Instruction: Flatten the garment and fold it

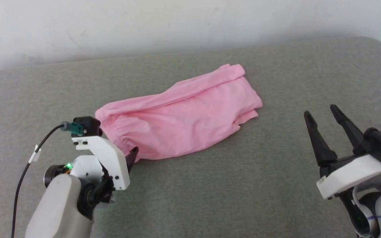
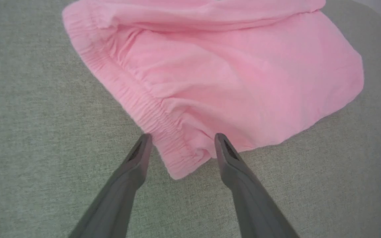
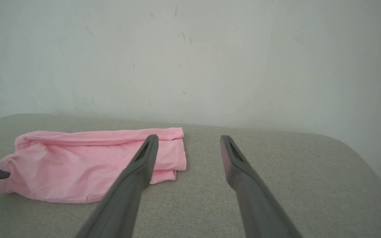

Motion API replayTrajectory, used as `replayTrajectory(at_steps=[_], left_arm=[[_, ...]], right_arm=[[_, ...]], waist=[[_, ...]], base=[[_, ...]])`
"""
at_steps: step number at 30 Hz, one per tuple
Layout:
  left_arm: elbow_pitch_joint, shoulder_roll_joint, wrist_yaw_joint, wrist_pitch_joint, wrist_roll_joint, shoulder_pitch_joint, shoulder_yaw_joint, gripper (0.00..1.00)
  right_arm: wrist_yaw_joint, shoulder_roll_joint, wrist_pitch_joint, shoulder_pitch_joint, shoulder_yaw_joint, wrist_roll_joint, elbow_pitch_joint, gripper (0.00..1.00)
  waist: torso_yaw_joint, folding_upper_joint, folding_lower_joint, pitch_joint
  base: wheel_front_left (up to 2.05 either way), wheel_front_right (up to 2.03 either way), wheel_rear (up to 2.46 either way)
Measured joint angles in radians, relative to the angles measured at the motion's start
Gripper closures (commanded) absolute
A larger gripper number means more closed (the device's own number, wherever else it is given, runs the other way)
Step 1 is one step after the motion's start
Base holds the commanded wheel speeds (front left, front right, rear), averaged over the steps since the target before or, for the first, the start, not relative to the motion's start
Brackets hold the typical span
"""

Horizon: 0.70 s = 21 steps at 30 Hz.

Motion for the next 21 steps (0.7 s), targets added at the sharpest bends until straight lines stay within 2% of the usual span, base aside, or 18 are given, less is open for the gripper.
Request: replayTrajectory(at_steps=[7,10,12,13,14,21], left_arm=[[0.149,0.011,0.006,0.06,0.031,-0.068,-0.053,0.0],[0.186,0.017,-0.004,0.105,0.045,-0.102,-0.082,0.0],[0.2,0.021,-0.013,0.134,0.045,-0.118,-0.091,0.53],[0.204,0.021,-0.017,0.143,0.041,-0.123,-0.091,0.68],[0.207,0.021,-0.02,0.15,0.036,-0.128,-0.09,1.0],[0.199,0.01,-0.03,0.158,0.01,-0.137,-0.09,1.0]], right_arm=[[0.0,0.021,0.039,0.037,-0.021,0.0,-0.061,0.0],[0.0,0.024,0.047,0.039,-0.027,0.002,-0.067,0.0],[0.0,0.022,0.05,0.039,-0.03,0.008,-0.068,0.0],[0.0,0.02,0.054,0.038,-0.033,0.012,-0.067,0.0],[0.0,0.018,0.06,0.037,-0.034,0.018,-0.066,0.0],[0.0,-0.036,0.151,-0.07,-0.011,0.087,0.046,0.0]], waist=[[-0.04,0.0,0.0,0.021],[-0.05,0.0,-0.0001,0.03],[-0.055,0.0,-0.0001,0.036],[-0.056,0.0,-0.0001,0.039],[-0.056,0.0,-0.0001,0.042],[-0.037,0.0,0.0,0.062]], base=[[0.0,0.0,0.0],[0.0,0.0,0.0],[0.0,0.0,0.0],[0.0,0.0,0.0],[0.0,0.0,0.0],[0.0,0.0,0.0]])
